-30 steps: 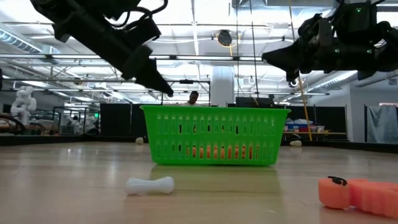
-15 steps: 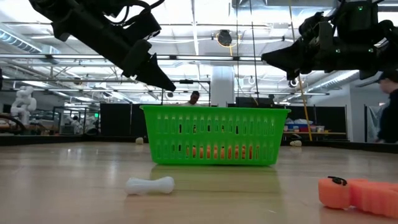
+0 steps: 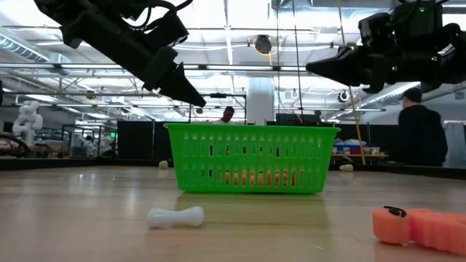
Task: Sort Halloween decoration
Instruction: Put the white bone toy into the yellow basket
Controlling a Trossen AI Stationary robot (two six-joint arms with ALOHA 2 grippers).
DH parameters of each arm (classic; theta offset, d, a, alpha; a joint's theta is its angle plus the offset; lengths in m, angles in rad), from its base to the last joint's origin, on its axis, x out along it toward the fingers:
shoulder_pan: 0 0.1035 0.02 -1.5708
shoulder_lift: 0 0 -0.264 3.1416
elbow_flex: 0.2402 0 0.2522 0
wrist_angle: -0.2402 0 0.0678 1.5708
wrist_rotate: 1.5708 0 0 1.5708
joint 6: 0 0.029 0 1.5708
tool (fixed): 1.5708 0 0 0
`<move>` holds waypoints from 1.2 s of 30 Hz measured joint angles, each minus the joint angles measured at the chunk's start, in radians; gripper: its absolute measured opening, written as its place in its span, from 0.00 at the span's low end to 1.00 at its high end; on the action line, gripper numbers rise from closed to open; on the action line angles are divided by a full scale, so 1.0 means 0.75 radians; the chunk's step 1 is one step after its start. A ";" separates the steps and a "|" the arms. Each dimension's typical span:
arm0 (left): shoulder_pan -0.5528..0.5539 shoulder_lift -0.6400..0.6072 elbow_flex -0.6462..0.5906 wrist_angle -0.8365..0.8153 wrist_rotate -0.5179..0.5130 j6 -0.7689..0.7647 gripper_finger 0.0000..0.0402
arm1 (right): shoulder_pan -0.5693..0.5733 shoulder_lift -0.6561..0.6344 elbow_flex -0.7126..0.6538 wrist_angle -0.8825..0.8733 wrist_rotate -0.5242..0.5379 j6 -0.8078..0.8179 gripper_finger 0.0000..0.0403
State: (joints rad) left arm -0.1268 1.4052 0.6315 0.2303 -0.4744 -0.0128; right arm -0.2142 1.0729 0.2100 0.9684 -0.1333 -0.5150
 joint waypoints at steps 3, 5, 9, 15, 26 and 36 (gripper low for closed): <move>0.000 0.000 0.000 0.001 0.000 0.000 0.28 | 0.000 0.000 0.000 0.000 -0.001 -0.112 0.00; 0.000 0.000 0.000 0.001 0.000 0.000 0.28 | 0.000 0.000 0.000 0.000 -0.001 -0.186 0.00; 0.000 0.000 0.000 0.001 0.000 0.000 0.28 | 0.000 0.000 0.001 0.000 -0.001 -0.322 0.00; 0.000 0.000 0.000 0.002 0.000 0.000 0.28 | 0.000 0.000 0.001 0.000 -0.001 -0.402 0.00; 0.000 0.001 0.000 0.002 -0.001 0.000 0.28 | 0.000 0.000 0.001 0.000 0.001 -0.330 0.00; 0.000 0.001 -0.001 0.002 -0.001 0.001 0.28 | 0.001 -0.001 0.001 -0.074 0.001 0.192 0.00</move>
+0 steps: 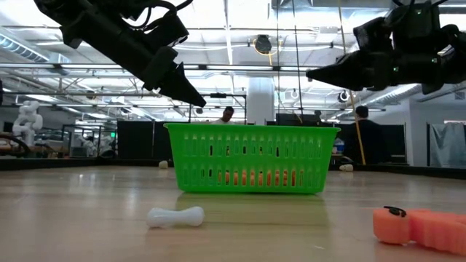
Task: Sort Halloween decoration
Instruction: Put the white bone toy into the yellow basket
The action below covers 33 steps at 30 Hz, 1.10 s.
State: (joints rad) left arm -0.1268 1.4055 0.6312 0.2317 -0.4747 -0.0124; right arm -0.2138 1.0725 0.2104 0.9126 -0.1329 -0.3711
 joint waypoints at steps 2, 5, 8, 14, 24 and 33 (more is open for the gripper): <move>0.000 0.000 0.000 0.000 0.000 0.000 0.28 | 0.000 0.000 0.000 -0.017 0.000 0.108 0.00; 0.000 0.000 0.000 0.000 0.000 0.000 0.28 | 0.000 0.000 0.000 -0.027 0.000 0.276 0.00; 0.000 0.000 0.000 0.000 0.000 0.001 0.28 | 0.000 0.000 0.000 -0.038 0.001 0.456 0.00; 0.000 0.000 0.000 0.000 0.000 0.001 0.28 | -0.001 0.000 0.000 -0.038 0.001 0.740 0.00; 0.000 0.000 0.000 0.000 0.000 0.001 0.28 | 0.000 0.000 0.000 -0.029 0.078 0.870 0.00; 0.000 0.001 0.000 0.001 -0.001 0.002 0.28 | 0.000 0.031 0.080 -0.064 0.176 0.837 0.00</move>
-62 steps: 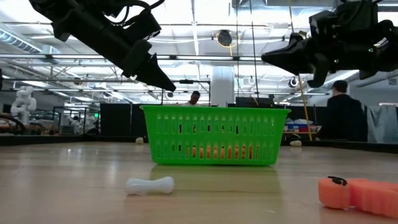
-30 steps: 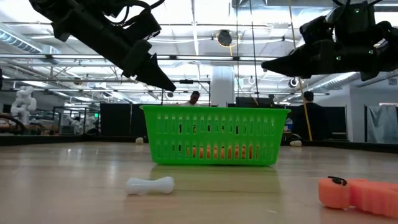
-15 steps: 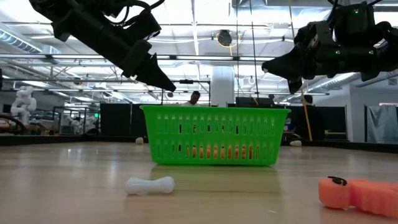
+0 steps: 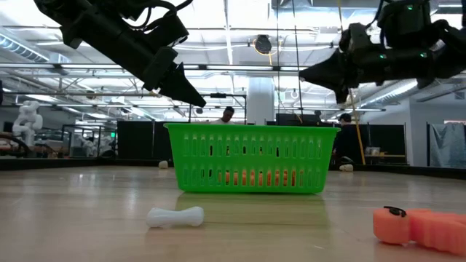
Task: Sort Halloween decoration
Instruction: Put the white bone toy into the yellow basket
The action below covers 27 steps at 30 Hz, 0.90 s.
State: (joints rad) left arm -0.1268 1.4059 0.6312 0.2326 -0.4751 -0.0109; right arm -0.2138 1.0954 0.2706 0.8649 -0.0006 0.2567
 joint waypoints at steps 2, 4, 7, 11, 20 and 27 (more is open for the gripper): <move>0.001 0.000 0.000 0.006 0.000 0.000 0.28 | 0.000 0.022 0.055 -0.042 0.000 -0.044 0.00; 0.001 0.000 0.000 0.018 0.000 0.001 0.28 | -0.001 0.046 0.118 -0.125 0.000 -0.088 0.00; 0.002 0.000 0.000 0.039 0.000 0.002 0.28 | -0.017 0.104 0.245 -0.293 0.004 -0.143 0.00; 0.002 0.000 0.000 0.040 0.000 0.002 0.28 | -0.055 0.200 0.453 -0.599 0.005 -0.175 0.00; 0.002 0.000 -0.001 0.030 -0.001 0.002 0.28 | -0.142 0.514 0.896 -1.135 0.001 -0.251 0.00; 0.002 0.000 -0.001 0.025 -0.001 0.002 0.28 | -0.191 0.768 1.188 -1.403 0.000 -0.330 0.00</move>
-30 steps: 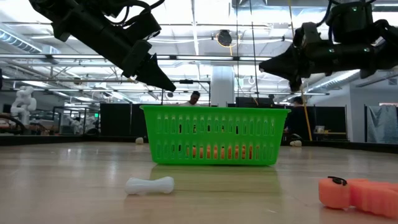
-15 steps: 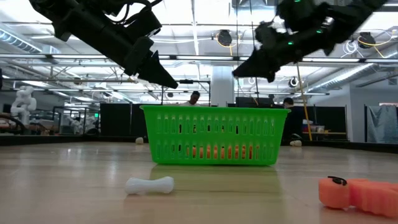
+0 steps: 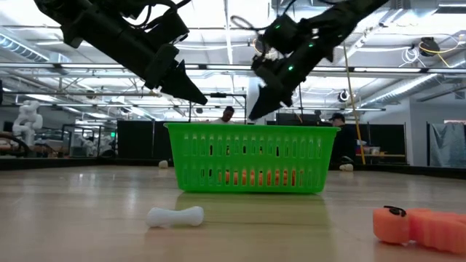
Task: Sort Halloween decoration
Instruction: Put the white bone toy into the yellow basket, then put the gray skull toy into the black basket
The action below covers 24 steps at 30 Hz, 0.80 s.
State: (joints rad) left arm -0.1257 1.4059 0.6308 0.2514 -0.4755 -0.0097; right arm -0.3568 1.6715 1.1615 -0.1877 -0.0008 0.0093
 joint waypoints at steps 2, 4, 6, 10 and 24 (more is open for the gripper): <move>0.000 0.000 0.000 0.000 0.000 0.000 0.28 | -0.014 0.066 0.075 -0.070 -0.002 -0.019 0.00; 0.000 0.000 0.000 -0.002 0.000 0.000 0.28 | -0.023 0.127 0.143 -0.136 -0.003 -0.038 0.00; 0.000 0.000 0.000 -0.005 0.000 0.000 0.28 | -0.030 0.179 0.194 -0.198 -0.003 -0.062 0.00; 0.000 0.000 0.000 -0.011 0.000 0.000 0.28 | -0.033 0.256 0.246 -0.252 -0.003 -0.086 0.00; 0.000 0.000 0.000 -0.010 0.000 0.000 0.28 | -0.034 0.263 0.250 -0.302 -0.003 -0.097 0.21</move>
State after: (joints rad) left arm -0.1257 1.4059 0.6308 0.2437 -0.4755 -0.0097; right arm -0.3823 1.8688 1.3491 -0.4144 -0.0034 -0.0636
